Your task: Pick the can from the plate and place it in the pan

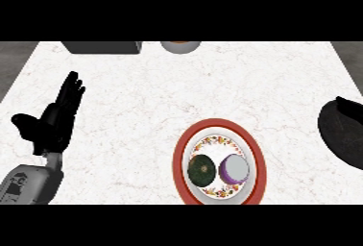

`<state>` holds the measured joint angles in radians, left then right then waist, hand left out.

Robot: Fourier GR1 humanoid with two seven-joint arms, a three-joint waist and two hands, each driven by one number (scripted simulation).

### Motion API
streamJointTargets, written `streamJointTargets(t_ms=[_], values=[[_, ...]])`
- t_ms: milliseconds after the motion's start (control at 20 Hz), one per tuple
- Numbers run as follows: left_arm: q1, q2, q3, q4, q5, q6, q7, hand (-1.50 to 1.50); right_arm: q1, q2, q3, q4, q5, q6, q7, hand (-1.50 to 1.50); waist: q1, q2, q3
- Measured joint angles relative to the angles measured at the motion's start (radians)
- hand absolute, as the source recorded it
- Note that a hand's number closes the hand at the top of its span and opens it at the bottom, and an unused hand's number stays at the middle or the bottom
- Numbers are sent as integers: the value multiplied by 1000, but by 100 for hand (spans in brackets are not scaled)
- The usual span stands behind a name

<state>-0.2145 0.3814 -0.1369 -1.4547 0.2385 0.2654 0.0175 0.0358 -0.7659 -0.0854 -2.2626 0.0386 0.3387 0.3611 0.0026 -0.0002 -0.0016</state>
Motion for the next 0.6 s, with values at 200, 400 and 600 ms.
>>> streamJointTargets(t_ms=[200, 400, 600], values=[[-6, -13, 20, 15, -18, -18, -5, 0, -116, 50, 97, -8, 26, 14, 128, -150, 3, 1, 0], [-24, -10, 44, 22, -18, -41, 12, 0, -201, 112, 194, 2, 13, 37, 217, -150, 4, 1, 1], [-11, -25, 60, 38, -31, -62, -10, 0, -249, 186, 280, -1, 39, 55, 287, -150, 3, 1, 1]])
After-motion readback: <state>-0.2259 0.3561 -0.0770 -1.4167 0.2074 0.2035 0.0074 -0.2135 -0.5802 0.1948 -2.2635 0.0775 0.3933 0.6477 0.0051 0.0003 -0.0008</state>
